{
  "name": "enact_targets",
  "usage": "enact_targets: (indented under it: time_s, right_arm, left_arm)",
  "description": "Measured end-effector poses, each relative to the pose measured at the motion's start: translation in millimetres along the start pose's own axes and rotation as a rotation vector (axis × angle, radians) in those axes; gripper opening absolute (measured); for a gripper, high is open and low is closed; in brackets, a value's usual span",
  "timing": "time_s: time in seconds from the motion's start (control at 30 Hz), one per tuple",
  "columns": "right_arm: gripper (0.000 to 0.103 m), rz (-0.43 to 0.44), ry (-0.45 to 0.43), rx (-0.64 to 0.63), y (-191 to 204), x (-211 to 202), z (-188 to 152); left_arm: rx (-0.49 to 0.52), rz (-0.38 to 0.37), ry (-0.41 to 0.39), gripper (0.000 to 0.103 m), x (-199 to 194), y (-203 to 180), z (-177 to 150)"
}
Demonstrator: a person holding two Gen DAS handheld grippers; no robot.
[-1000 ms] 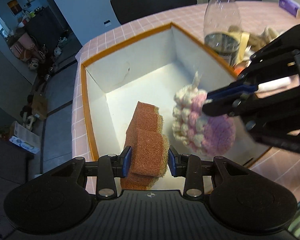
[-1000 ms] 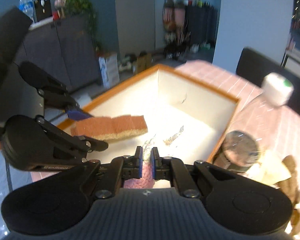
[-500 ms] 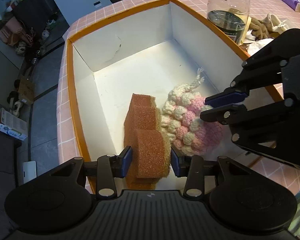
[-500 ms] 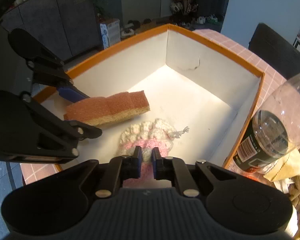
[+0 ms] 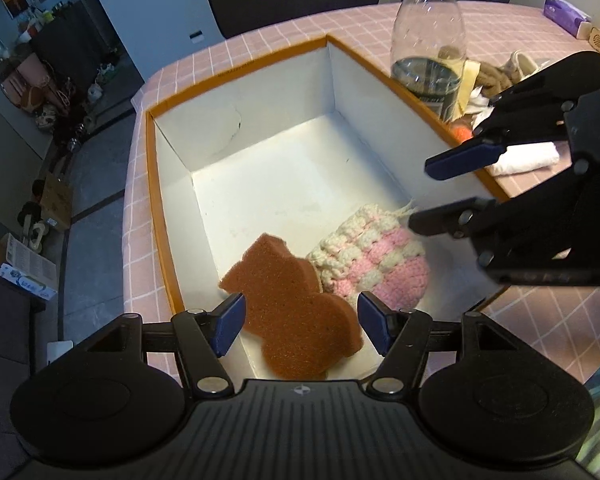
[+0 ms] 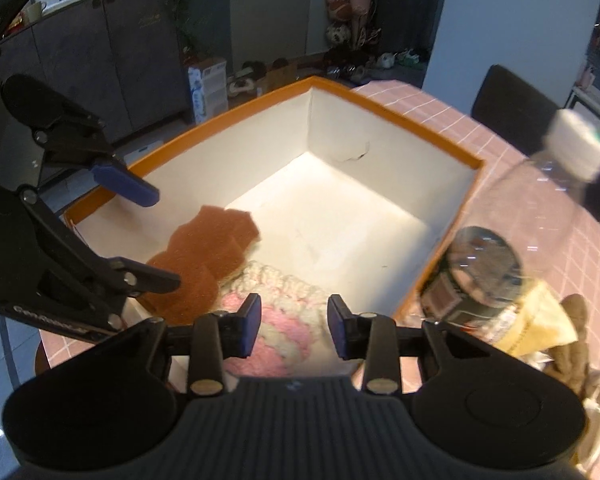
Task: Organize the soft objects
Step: 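Move both open tools back from the box to the pile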
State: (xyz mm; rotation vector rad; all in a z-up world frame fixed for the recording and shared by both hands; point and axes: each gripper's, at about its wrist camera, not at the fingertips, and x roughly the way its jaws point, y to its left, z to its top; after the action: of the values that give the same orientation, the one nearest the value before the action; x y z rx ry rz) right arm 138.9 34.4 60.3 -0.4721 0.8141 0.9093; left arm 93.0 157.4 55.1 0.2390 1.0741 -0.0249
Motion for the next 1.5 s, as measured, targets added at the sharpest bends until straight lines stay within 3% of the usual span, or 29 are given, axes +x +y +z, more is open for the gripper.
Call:
enact_targets:
  time_s: [0.1, 0.17, 0.3, 0.5, 0.63, 0.9, 1.13, 1.3, 1.4, 1.5]
  right_arm:
    - [0.038, -0.003, -0.039, 0.019, -10.8, -17.8, -5.6]
    - [0.048, -0.011, -0.063, 0.030, -16.9, -32.9, -11.3]
    - [0.049, -0.023, -0.115, 0.044, -31.1, -65.5, -27.9]
    - [0.059, -0.103, -0.162, 0.085, -61.4, -110.1, -59.9]
    - [0.066, -0.172, -0.168, 0.139, -90.7, -130.7, -85.8]
    - [0.069, -0.284, -0.079, 0.283, -154.5, -128.2, -141.3]
    - [0.073, -0.301, -0.005, 0.351, -194.3, -109.4, -170.7]
    - [0.074, -0.287, 0.020, 0.308, -207.3, -91.9, -169.6]
    - [0.082, -0.301, 0.020, 0.235, -213.0, -84.3, -163.0]
    - [0.082, -0.301, 0.012, 0.189, -222.6, -76.0, -155.6]
  left_arm:
    - [0.005, -0.004, -0.051, 0.075, -13.2, -6.0, 2.6]
    - [0.010, -0.018, -0.104, 0.075, -23.5, -12.8, 4.5]
    - [0.041, -0.067, -0.211, 0.075, -44.1, -35.9, 6.3]
    - [0.078, -0.166, -0.355, 0.075, -64.7, -76.8, 12.8]
    - [0.113, -0.222, -0.404, 0.075, -65.8, -100.6, 21.9]
    - [0.211, -0.280, -0.384, 0.075, -34.9, -148.6, 53.6]
    - [0.333, -0.275, -0.327, 0.083, 0.0, -192.6, 81.4]
    - [0.383, -0.242, -0.293, 0.083, 27.0, -211.5, 103.8]
    - [0.425, -0.221, -0.272, 0.083, 42.5, -220.0, 115.4]
    - [0.437, -0.217, -0.244, 0.083, 56.3, -223.5, 125.5]
